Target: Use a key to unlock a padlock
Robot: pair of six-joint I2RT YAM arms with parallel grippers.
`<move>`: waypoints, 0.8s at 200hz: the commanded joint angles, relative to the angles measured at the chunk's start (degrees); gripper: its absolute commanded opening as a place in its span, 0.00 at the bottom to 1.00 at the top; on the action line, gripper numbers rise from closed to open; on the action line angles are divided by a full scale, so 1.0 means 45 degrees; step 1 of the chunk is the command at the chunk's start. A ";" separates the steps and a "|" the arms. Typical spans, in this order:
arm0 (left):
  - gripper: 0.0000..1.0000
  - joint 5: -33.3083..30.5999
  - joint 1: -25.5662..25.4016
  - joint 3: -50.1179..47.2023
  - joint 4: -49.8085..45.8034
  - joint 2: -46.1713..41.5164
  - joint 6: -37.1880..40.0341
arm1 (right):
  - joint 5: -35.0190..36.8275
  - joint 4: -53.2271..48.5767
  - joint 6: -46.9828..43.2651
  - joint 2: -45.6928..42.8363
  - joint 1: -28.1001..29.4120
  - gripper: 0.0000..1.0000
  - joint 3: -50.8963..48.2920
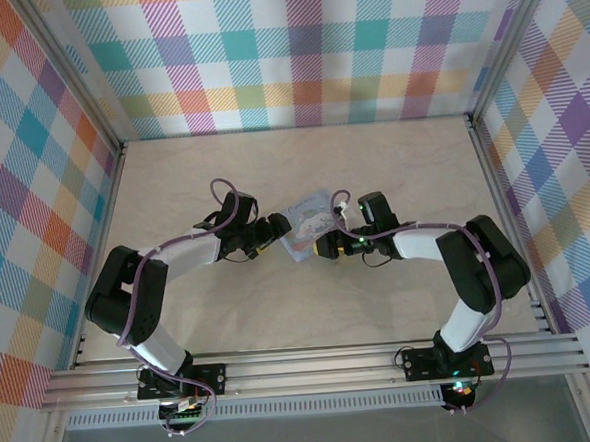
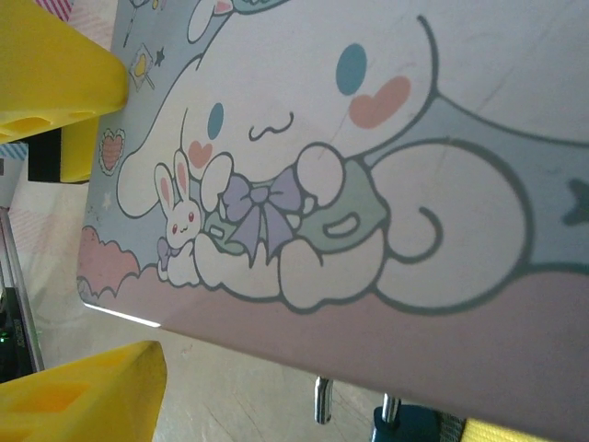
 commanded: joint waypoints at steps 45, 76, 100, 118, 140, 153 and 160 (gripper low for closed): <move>0.82 -0.0333 0.0123 -0.0132 -0.0686 -0.0004 0.0017 | -0.0915 0.0142 -0.0122 0.0597 0.0120 0.71 0.0496; 0.82 -0.0353 0.0116 -0.0094 -0.0721 0.0030 0.0013 | -0.1048 0.0450 0.0001 0.0474 0.0121 0.66 0.0327; 0.82 -0.0368 0.0123 -0.0083 -0.0750 0.0011 0.0014 | -0.1081 0.0635 0.0071 0.0371 0.0121 0.61 0.0162; 0.82 -0.0372 0.0120 -0.0055 -0.0777 0.0025 0.0035 | -0.1022 0.0647 0.0079 0.0270 0.0124 0.57 0.0034; 0.82 -0.0353 0.0121 -0.0013 -0.0807 0.0030 0.0034 | -0.0904 0.0639 0.0081 0.0067 0.0132 0.55 -0.0160; 0.82 -0.0372 0.0111 0.0003 -0.0831 0.0025 0.0054 | -0.0853 0.0637 0.0060 -0.0052 0.0121 0.54 -0.0277; 0.82 -0.0372 0.0122 0.0008 -0.0826 0.0029 0.0058 | -0.0835 0.0637 0.0057 -0.0102 0.0131 0.53 -0.0326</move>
